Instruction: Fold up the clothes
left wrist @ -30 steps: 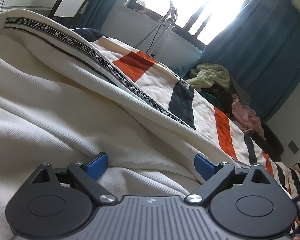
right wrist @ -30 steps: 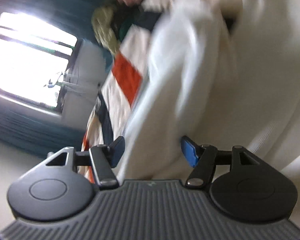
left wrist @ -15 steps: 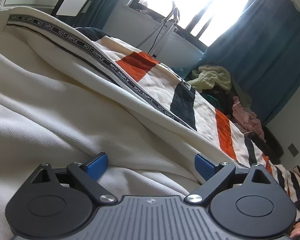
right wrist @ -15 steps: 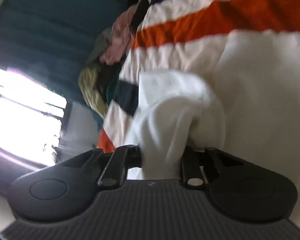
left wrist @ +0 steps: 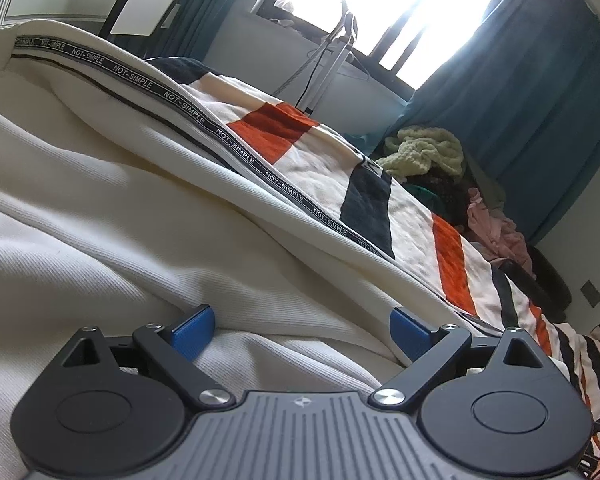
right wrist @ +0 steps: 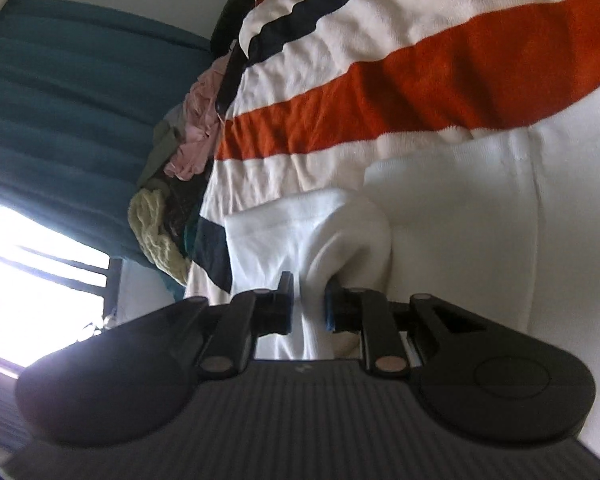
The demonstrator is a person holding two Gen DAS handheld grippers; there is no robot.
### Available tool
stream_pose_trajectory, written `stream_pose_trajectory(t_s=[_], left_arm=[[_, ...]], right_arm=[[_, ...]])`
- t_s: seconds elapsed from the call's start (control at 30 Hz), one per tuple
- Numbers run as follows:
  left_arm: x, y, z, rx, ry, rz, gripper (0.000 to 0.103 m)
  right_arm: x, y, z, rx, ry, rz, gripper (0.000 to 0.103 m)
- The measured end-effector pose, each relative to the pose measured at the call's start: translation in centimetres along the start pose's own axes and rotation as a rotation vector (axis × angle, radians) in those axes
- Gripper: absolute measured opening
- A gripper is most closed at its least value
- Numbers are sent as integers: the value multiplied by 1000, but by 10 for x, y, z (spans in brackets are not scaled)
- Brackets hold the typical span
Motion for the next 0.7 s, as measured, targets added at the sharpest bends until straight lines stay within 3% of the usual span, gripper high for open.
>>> stream_pose_trajectory(t_s=[0.07, 0.13, 0.3, 0.37, 0.43, 0.47, 0.63, 0.7], left_arm=[[0, 0, 0, 2, 2, -6, 96], [1, 0, 0, 1, 4, -8, 96], [3, -2, 0, -5, 12, -10, 96], [3, -2, 0, -6, 15, -10, 96], [3, -2, 0, -6, 13, -9, 96], [3, -1, 0, -6, 13, -11, 96], [0, 1, 1, 3, 15, -25, 96], [-7, 4, 0, 2, -4, -43, 96]], right_arm=[[7, 0, -6, 15, 28, 13, 24], [15, -2, -11, 49, 55, 17, 41], [23, -1, -13, 48, 71, -30, 41], [24, 2, -10, 38, 55, -70, 36], [26, 7, -6, 26, 15, -131, 15], [27, 9, -2, 37, 1, -159, 12], [25, 35, 30, 115, -44, -270, 9], [19, 67, 49, 116, -55, -313, 9]])
Point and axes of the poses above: each gripper's, at about its wrist camera, not at the fingertips, and z roughly the way its jaws point, y to its left, x to its underside, the point moved 8 cm from there along z, roughly the way its jaws point, and after that the axes turned 9 degrees about -x, right-handed, at the moved point
